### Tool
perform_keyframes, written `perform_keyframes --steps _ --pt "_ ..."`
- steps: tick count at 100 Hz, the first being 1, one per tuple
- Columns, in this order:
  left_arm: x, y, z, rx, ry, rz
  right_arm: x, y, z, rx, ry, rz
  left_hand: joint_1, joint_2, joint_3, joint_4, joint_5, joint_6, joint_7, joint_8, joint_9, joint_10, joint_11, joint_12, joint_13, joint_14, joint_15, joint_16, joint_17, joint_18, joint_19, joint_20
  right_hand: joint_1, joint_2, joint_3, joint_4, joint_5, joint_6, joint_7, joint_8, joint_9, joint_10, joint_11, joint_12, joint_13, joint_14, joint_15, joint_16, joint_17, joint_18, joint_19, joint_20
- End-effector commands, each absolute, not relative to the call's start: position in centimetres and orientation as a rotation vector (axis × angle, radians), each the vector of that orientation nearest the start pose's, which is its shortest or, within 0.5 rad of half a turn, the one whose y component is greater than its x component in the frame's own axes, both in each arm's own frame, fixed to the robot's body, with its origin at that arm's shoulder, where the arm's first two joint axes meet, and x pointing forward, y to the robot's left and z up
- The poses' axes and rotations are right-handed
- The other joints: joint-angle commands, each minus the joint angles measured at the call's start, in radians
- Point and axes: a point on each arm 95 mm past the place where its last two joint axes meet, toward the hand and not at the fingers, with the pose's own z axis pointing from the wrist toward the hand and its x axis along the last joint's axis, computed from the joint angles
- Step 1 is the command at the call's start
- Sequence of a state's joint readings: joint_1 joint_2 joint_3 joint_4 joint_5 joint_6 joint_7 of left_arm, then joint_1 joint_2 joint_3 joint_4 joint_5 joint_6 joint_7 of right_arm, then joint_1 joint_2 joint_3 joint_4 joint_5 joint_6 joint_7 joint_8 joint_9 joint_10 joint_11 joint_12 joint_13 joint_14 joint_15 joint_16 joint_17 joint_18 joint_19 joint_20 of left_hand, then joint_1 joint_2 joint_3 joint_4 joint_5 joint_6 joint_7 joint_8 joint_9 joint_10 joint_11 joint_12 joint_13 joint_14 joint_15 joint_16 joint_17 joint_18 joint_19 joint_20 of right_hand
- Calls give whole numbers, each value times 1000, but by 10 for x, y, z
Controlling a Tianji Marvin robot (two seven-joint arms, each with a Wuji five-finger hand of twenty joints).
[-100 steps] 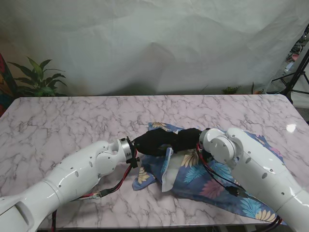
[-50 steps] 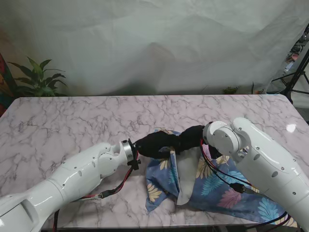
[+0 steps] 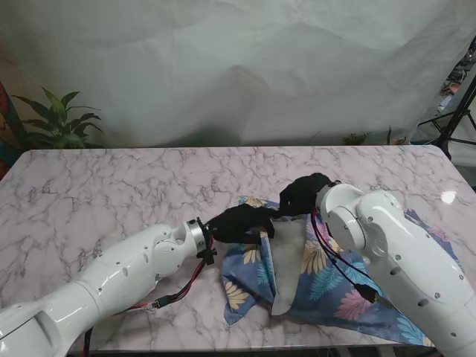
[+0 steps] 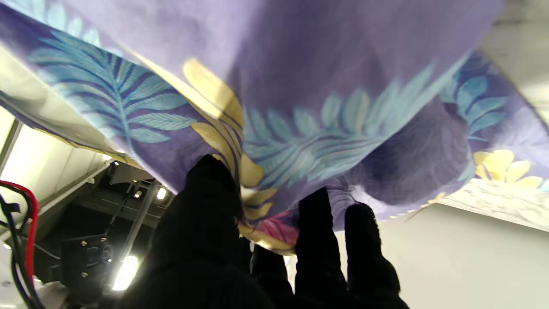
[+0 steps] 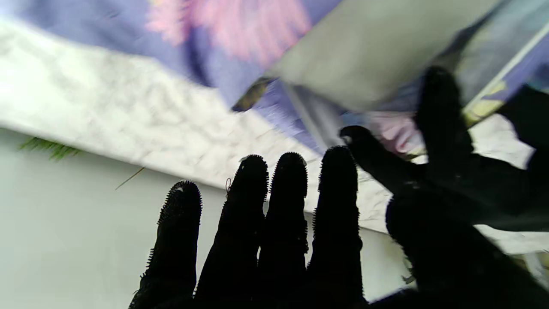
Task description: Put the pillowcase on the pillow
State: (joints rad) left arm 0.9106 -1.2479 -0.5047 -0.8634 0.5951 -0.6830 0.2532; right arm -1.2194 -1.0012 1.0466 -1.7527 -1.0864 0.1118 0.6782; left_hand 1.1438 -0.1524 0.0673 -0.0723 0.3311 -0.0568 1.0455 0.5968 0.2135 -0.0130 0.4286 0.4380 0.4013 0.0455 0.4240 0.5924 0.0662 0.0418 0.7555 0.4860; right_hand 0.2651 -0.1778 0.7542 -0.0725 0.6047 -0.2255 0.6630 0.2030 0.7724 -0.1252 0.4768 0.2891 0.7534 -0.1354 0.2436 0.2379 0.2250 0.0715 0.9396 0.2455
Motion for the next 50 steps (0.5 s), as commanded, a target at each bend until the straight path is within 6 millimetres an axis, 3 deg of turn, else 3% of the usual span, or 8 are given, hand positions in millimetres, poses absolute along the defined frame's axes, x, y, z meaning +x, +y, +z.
perform_keyframes --steps 1,14,50 --pt "474 -123 -365 -973 1978 -2143 445 34 -228 1109 1873 1018 19 60 -44 15 -7 -4 28 12 -4 52 14 8 -8 -7 -4 -2 -16 -17 -11 -8 -47 -41 -3 10 3 -39 23 19 -12 16 15 11 2 14 27 19 -1 24 17 14" --pt "474 -125 -361 -974 1945 -2151 441 29 -235 1024 1833 926 39 88 -80 14 -13 4 36 18 -6 53 25 14 -7 -10 3 6 -14 -19 -11 -4 -88 -66 -62 -1 -77 -1 -30 34 -96 42 29 31 -45 37 19 29 -16 19 15 15" --pt "477 -128 -345 -947 1879 -2161 438 20 -275 1023 1808 649 16 113 -96 10 3 -7 44 25 -1 47 33 18 -1 -17 9 10 -12 -20 -9 0 -137 -72 -186 -13 -98 38 -71 62 -139 63 54 52 -19 108 57 61 -4 36 35 26"
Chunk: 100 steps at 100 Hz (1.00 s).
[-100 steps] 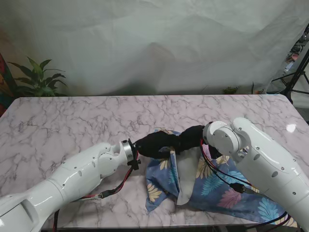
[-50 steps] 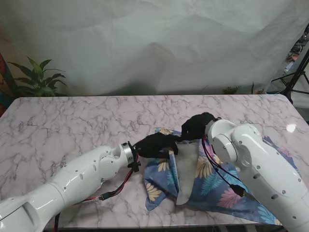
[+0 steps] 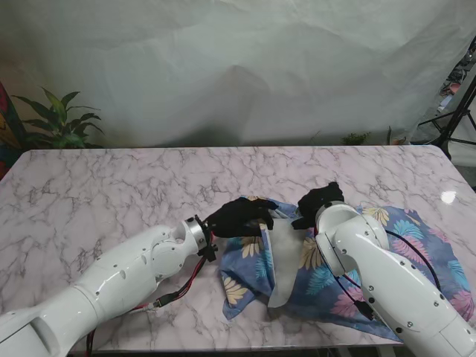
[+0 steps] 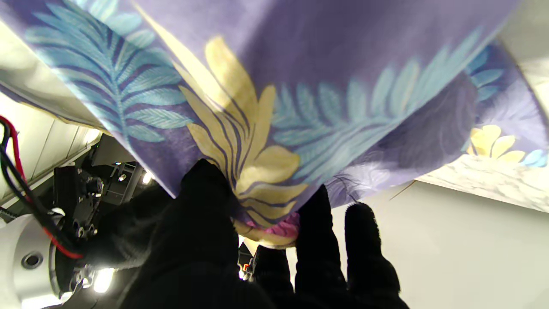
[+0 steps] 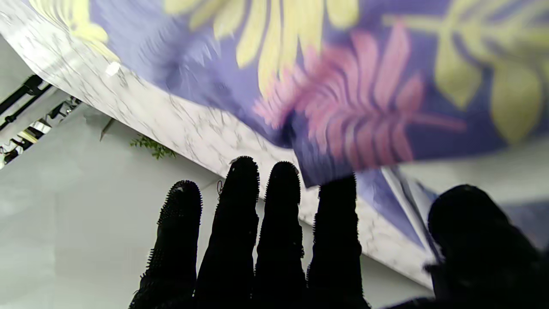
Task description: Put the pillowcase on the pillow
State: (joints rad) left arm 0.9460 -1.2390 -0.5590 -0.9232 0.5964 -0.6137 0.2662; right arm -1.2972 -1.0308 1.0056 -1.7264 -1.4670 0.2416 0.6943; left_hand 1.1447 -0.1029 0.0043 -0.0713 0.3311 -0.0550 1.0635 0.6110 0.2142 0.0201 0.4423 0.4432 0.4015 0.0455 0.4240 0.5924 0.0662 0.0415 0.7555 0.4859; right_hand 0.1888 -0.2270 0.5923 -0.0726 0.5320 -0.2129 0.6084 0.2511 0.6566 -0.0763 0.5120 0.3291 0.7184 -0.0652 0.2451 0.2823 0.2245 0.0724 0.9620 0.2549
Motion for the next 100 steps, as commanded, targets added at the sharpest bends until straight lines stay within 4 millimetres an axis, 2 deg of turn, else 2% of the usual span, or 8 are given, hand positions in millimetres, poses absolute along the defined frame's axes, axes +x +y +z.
perform_keyframes --steps 1,25,38,48,55,73,88,100 --pt "477 -127 -344 -945 1880 -2159 438 20 -275 1027 1806 645 14 65 -34 8 5 -10 27 12 -1 13 21 14 -1 -17 9 10 -12 -20 -9 0 -62 -24 -26 -13 -25 26 -17 14 -23 14 20 12 16 40 55 17 -3 36 13 17" --pt "487 -110 -336 -941 1937 -2062 434 17 -283 1061 1790 554 25 58 -38 -1 32 -18 37 28 -6 10 40 25 -11 -14 3 9 -19 -19 -15 -1 -54 -75 -39 -6 -33 86 -42 25 -32 28 51 37 60 76 74 52 21 82 26 29" --pt "488 -106 -335 -941 1939 -2048 436 19 -285 1069 1726 622 23 59 -39 0 34 -20 33 31 -6 10 40 26 -10 -13 2 8 -18 -18 -16 -1 -39 -105 -28 -6 -24 86 -33 34 -30 29 66 45 83 79 81 63 43 89 32 33" --pt "487 -105 -337 -942 1945 -2045 437 21 -285 1056 1670 722 23 58 -39 0 34 -20 32 32 -6 9 40 26 -10 -14 2 8 -16 -19 -16 -1 -39 -117 -22 -9 -35 68 -25 43 -49 27 69 46 96 65 87 70 57 77 44 40" --pt "487 -106 -338 -946 1947 -2045 437 23 -283 1059 1636 753 25 57 -38 0 34 -20 30 32 -6 9 40 26 -10 -14 1 8 -17 -18 -17 -1 -35 -128 -9 -13 -85 17 -30 51 -89 40 102 63 115 59 126 104 76 94 67 54" --pt "485 -106 -339 -956 1954 -2047 434 23 -280 1022 1578 717 24 56 -39 1 35 -28 24 32 -6 9 40 26 -9 -14 -1 7 -17 -18 -19 -1 -38 -141 11 -20 -204 -17 -94 19 -154 61 121 75 117 68 159 132 106 117 91 77" --pt "483 -105 -340 -962 1956 -2050 433 15 -282 996 1561 633 17 60 -40 1 35 -29 22 34 -6 9 37 25 -8 -13 -2 7 -16 -18 -19 -1 -63 -137 37 -28 -328 72 -142 -42 -189 75 136 73 118 73 175 144 133 120 103 104" --pt "482 -106 -340 -964 1960 -2051 432 10 -287 1013 1550 577 17 61 -39 2 35 -30 20 34 -6 9 36 25 -9 -13 -3 7 -16 -18 -20 0 -69 -133 35 -29 -348 160 -151 -55 -194 81 164 85 115 84 183 148 139 127 109 113"
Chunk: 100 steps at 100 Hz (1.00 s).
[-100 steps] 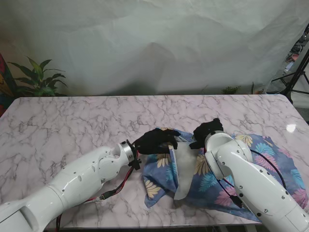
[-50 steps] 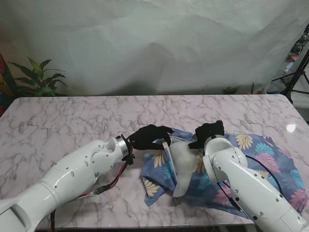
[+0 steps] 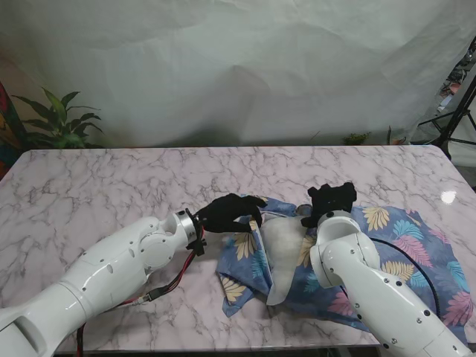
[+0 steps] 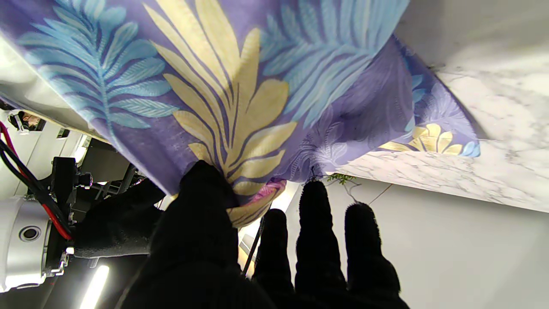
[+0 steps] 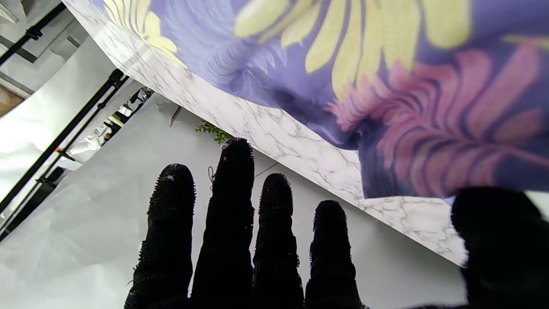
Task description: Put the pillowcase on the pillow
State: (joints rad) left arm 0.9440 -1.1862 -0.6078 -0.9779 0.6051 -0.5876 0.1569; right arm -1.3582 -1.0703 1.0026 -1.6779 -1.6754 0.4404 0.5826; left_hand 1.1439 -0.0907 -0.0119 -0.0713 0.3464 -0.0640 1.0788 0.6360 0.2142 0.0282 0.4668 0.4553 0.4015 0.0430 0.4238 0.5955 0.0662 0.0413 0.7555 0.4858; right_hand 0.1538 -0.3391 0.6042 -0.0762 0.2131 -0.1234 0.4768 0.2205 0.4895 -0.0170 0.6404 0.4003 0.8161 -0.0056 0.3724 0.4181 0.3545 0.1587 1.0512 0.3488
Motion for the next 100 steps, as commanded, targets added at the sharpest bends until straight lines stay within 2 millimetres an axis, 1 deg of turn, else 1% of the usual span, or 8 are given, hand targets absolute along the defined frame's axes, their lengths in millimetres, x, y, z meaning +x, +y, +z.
perform_keyframes --steps 1,15,22,28,32,41,63,100 --pt "482 -106 -340 -964 1960 -2051 432 9 -288 1014 1551 572 17 49 -23 2 19 -21 5 10 -6 0 12 13 -9 -10 -3 4 -16 -18 -20 0 -34 -21 23 -25 -29 70 -20 -25 -27 21 36 13 17 24 56 13 9 41 20 19" --pt "481 -106 -339 -966 1956 -2055 433 5 -295 1042 1580 519 16 49 -23 2 18 -21 3 10 -6 0 11 13 -7 -11 -3 4 -16 -18 -20 0 4 -52 41 -20 99 151 33 -10 40 33 118 50 71 13 102 33 62 34 61 51" --pt "481 -107 -339 -963 1954 -2054 436 4 -299 1048 1588 509 15 49 -23 3 18 -20 2 10 -6 0 10 13 -6 -9 -3 4 -16 -18 -20 0 83 -109 135 -14 246 92 145 72 161 5 162 80 148 -15 167 67 126 15 118 93" --pt "482 -107 -338 -966 1946 -2056 438 4 -301 1073 1582 527 14 45 -24 3 18 -20 2 10 -5 1 12 13 -3 -9 -2 4 -16 -17 -20 0 164 -167 320 -19 395 -3 258 148 336 -47 194 106 281 -59 267 118 245 5 198 132" --pt "482 -109 -337 -969 1936 -2061 440 6 -302 1110 1564 566 8 42 -22 8 21 -23 -4 6 -5 0 20 18 2 -9 -1 5 -12 -16 -19 1 290 -237 388 -148 447 -96 476 -16 454 -69 214 127 367 -72 339 156 317 8 249 149" --pt "482 -113 -334 -980 1906 -2077 444 10 -301 1164 1523 679 -28 60 -26 8 35 -35 -27 -16 5 -5 40 28 9 6 6 10 -9 -13 -17 2 423 -234 438 -184 594 -185 628 -52 649 -81 261 150 504 -109 508 231 461 -3 335 163" --pt "478 -138 -328 -1017 1822 -2146 449 32 -292 1369 1451 890 -103 149 -35 -5 116 -45 -46 -37 114 -26 55 33 55 4 21 23 5 -11 -11 8 504 -196 412 -193 608 -94 645 13 667 22 377 244 516 -203 806 311 604 -11 406 175" --pt "466 -162 -338 -959 1930 -2183 461 46 -275 1396 1402 967 -97 92 -26 11 168 -40 -65 -26 160 -32 52 41 92 -1 34 44 26 -11 3 23 504 -186 403 -192 605 -88 638 17 667 20 374 241 514 -217 804 294 636 -16 384 169"
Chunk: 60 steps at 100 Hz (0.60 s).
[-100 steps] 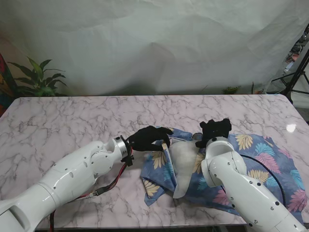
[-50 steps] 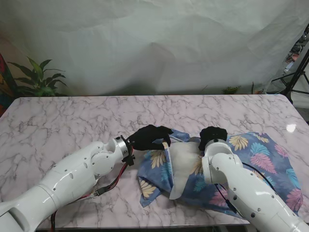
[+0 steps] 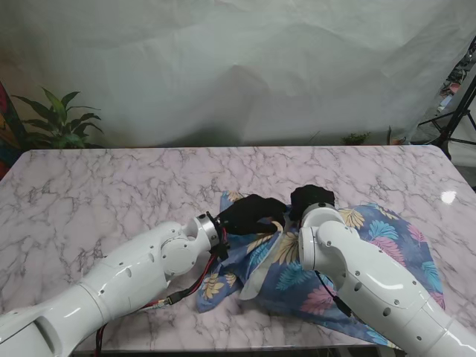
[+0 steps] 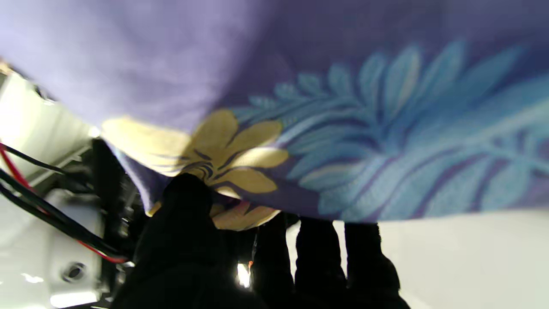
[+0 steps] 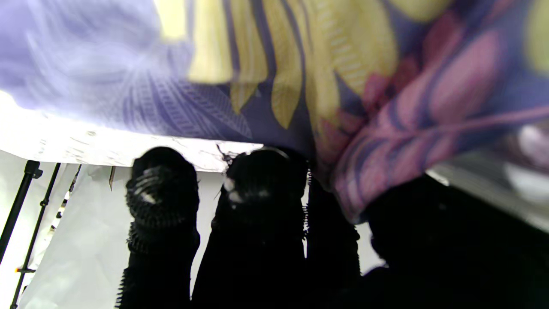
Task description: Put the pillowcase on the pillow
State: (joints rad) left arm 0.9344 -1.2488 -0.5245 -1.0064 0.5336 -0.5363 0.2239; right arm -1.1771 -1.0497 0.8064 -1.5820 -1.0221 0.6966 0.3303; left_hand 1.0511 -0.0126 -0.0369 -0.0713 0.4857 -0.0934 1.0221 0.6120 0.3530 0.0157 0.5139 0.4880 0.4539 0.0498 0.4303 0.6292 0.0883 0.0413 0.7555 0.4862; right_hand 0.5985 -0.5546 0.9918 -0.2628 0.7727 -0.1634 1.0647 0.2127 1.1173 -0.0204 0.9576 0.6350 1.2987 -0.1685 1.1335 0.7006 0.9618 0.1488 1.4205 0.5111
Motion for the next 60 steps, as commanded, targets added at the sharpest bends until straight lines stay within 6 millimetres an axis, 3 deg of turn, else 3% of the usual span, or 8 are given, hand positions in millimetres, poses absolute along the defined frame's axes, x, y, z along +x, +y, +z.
perform_keyframes --steps 1,30,49,54,60 --pt "466 -162 -339 -959 1937 -2183 462 46 -275 1398 1401 967 -4 11 0 12 30 -10 -9 -3 24 -19 5 8 42 -8 28 11 5 -11 4 23 59 29 15 -5 46 -48 50 25 39 24 57 6 32 -54 43 11 29 -5 14 7" --pt "464 -152 -364 -1023 2158 -2076 467 49 -269 1423 1376 991 8 -11 17 23 28 39 -2 -7 49 -13 -6 10 67 3 29 21 23 -5 29 40 64 39 10 -4 39 -37 51 29 43 27 68 10 35 -77 74 17 63 -13 24 6" --pt "467 -146 -365 -1049 2188 -1971 461 55 -263 1466 1363 1019 11 -6 18 23 13 54 -3 -15 33 -3 -23 3 51 10 14 16 13 -3 18 38 75 35 9 -2 42 -13 51 28 49 44 78 15 35 -127 142 40 121 -26 54 4" --pt "467 -144 -363 -1066 2196 -1935 460 56 -263 1467 1363 1027 20 -13 20 24 -23 65 -25 -27 14 9 -40 -5 36 18 0 9 8 -1 8 35 80 32 10 -1 45 -5 53 27 50 52 81 16 38 -153 173 52 135 -39 72 4" --pt "467 -140 -358 -1088 2224 -1907 461 57 -263 1457 1370 1027 29 -25 23 28 -123 118 -132 -84 -36 30 -74 -26 7 9 -36 -13 -10 0 -19 26 81 31 11 -1 44 -7 52 27 48 52 83 16 36 -172 187 57 137 -55 83 6"
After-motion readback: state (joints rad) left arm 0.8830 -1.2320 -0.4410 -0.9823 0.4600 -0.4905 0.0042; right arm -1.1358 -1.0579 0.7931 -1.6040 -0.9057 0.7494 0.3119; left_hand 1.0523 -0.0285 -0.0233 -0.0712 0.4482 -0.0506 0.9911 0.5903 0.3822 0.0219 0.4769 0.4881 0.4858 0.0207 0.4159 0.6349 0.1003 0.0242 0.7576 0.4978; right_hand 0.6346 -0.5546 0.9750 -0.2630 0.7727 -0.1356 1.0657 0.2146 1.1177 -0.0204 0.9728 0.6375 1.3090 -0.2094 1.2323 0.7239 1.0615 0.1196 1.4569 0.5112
